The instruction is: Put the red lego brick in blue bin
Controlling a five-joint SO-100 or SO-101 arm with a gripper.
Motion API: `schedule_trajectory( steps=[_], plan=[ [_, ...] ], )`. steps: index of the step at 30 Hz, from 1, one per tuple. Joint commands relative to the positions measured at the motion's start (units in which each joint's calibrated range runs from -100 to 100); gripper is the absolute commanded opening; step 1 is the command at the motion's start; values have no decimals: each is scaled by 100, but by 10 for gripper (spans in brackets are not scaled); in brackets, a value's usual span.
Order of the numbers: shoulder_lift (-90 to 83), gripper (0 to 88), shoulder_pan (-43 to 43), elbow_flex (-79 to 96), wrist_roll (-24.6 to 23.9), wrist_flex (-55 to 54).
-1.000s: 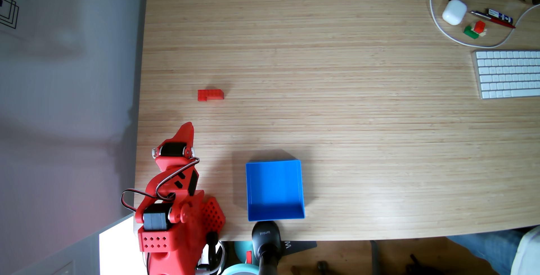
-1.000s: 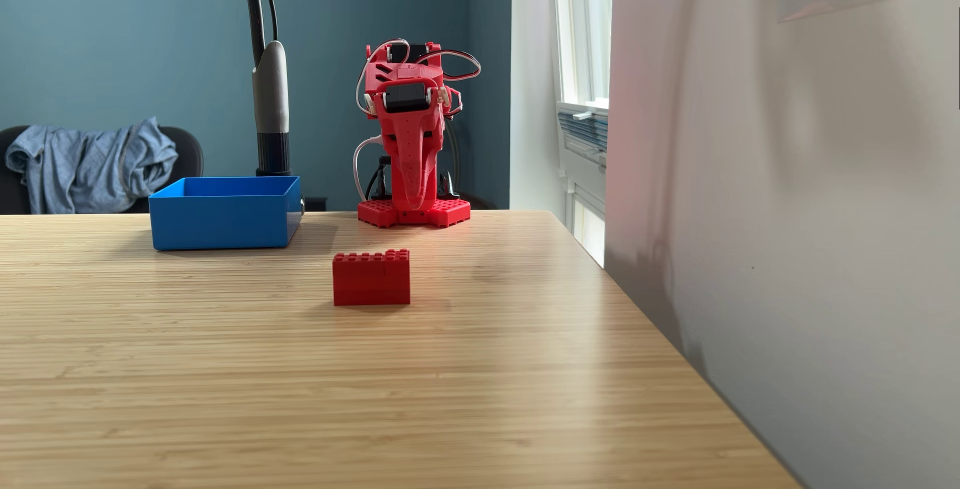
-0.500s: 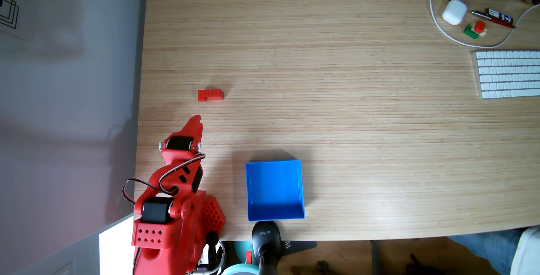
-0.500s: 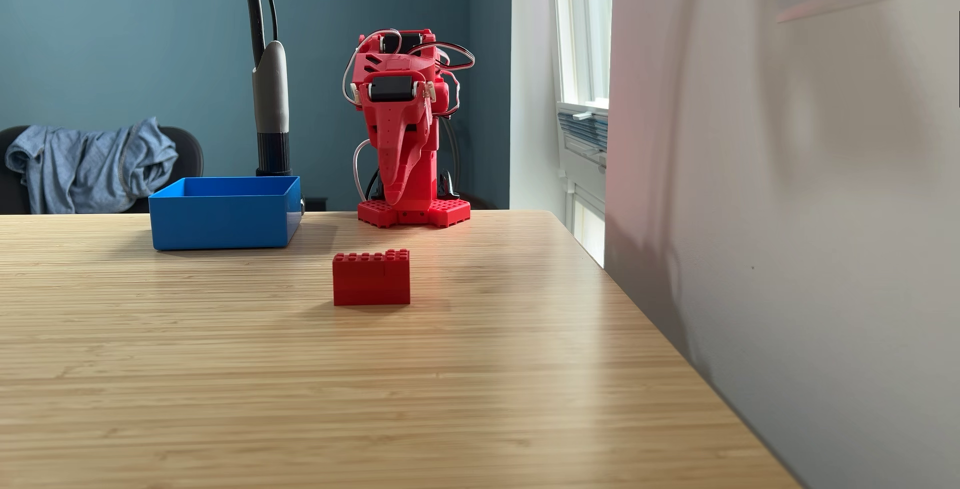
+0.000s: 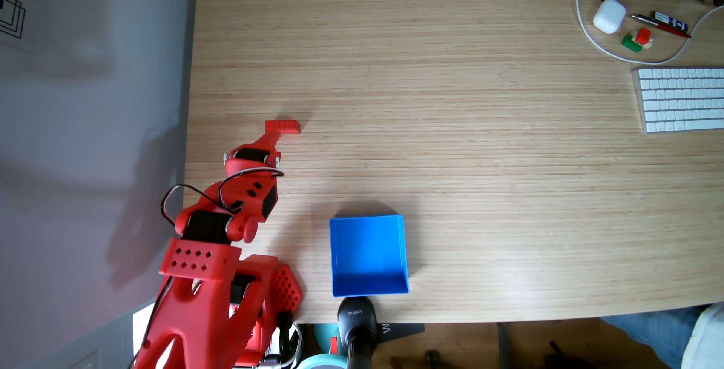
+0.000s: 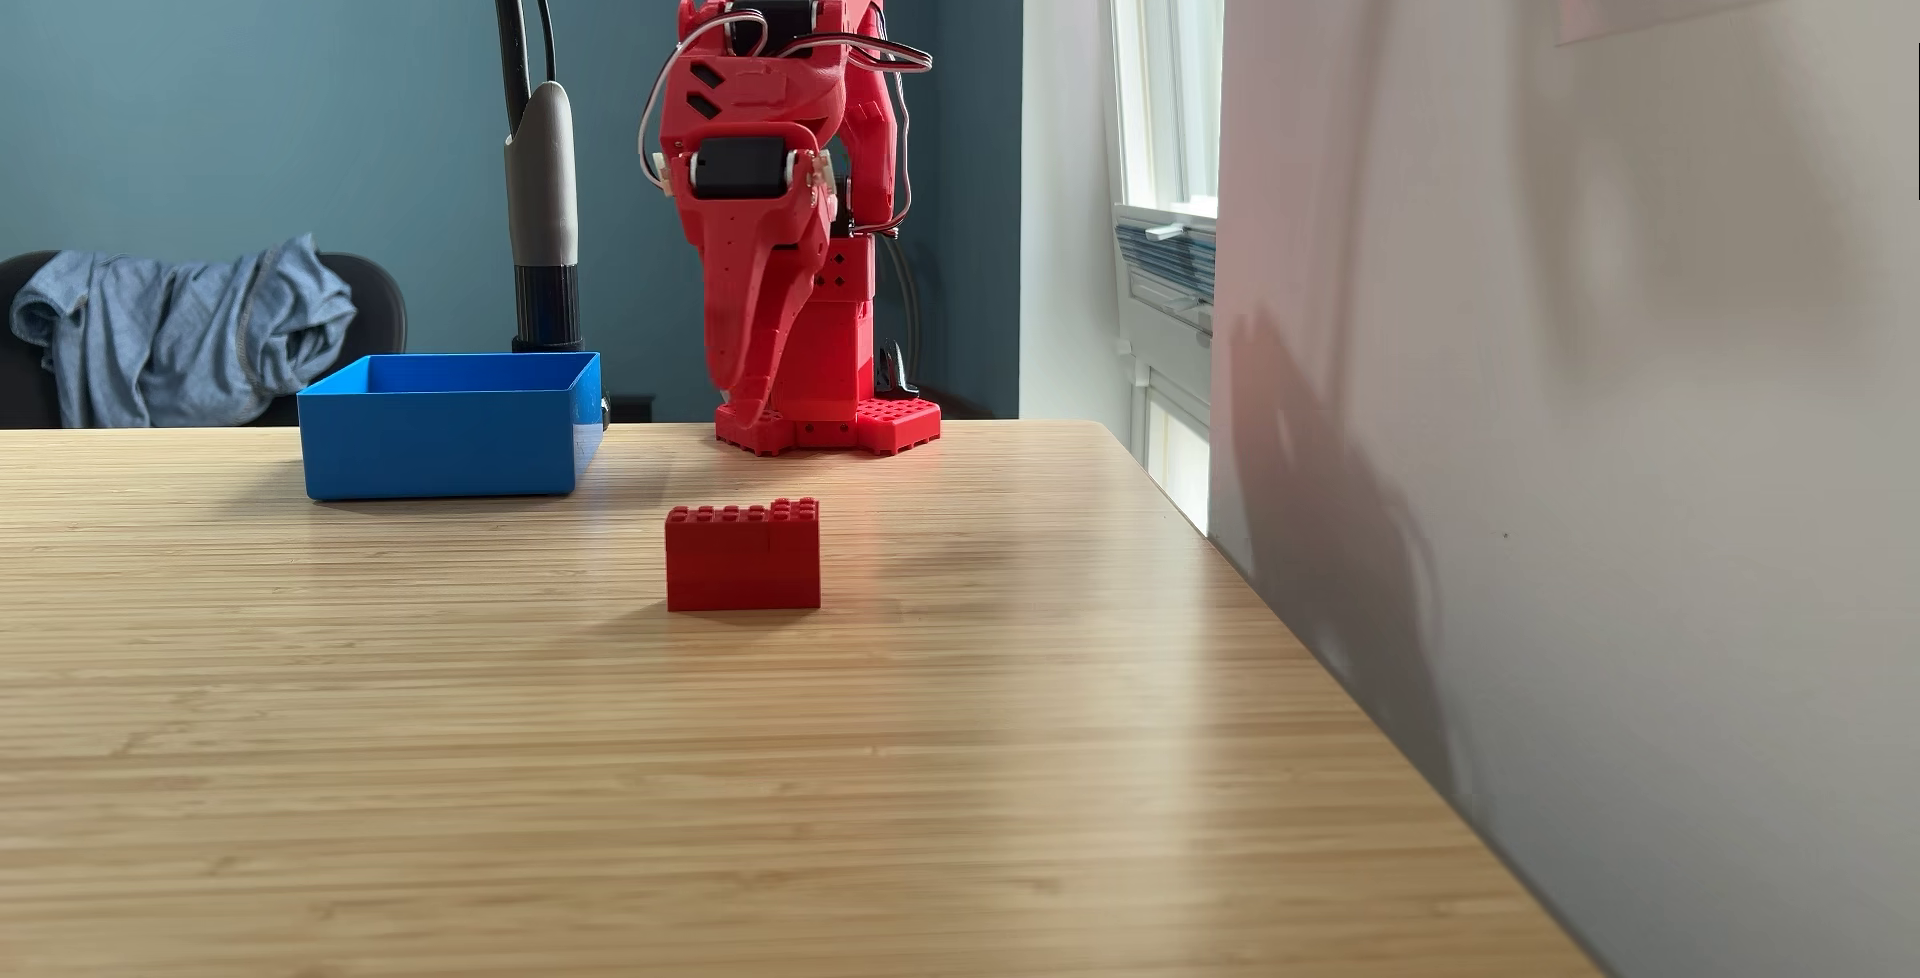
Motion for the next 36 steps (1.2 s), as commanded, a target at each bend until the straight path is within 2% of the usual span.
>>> schedule_trajectory(
  steps=[1,7,17,36],
  plan=[
    [672,207,20,-1315,-88,554],
    [1674,222,20,-2604,-147,1390],
    [3364,203,20,-4473,-78,2048],
    [4864,191,-37,-5344,-20,2105]
  ],
)
